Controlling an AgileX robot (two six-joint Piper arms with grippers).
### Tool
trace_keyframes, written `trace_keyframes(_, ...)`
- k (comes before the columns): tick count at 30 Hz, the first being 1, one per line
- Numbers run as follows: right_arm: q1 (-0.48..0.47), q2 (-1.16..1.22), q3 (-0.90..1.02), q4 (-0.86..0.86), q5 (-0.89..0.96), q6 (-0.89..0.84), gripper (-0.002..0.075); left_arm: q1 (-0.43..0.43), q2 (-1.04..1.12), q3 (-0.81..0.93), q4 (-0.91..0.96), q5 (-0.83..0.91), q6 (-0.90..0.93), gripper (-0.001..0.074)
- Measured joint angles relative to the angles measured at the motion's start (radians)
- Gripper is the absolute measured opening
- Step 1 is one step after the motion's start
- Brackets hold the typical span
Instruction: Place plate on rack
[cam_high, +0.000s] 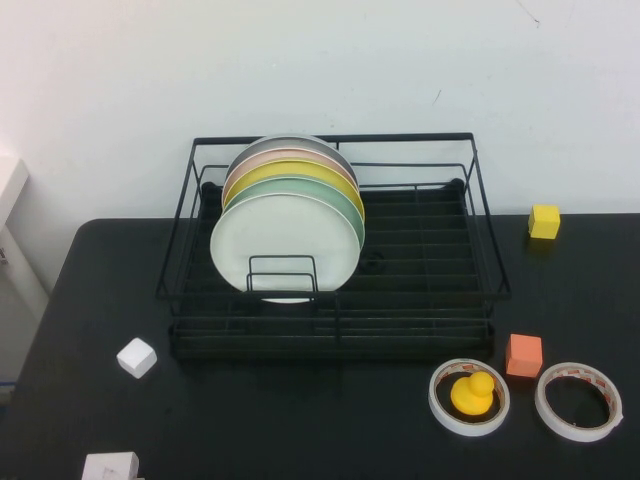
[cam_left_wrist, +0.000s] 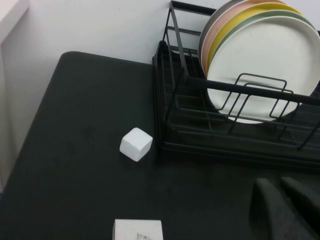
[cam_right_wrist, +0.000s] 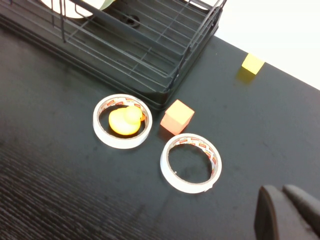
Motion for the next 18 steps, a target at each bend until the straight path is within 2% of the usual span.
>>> trace_keyframes(18,0.000,0.000,0.000,0.001,0.000,0.000,-0.0002,0.000,0.000,-0.002,0.025,0.008,0.070,-0.0001)
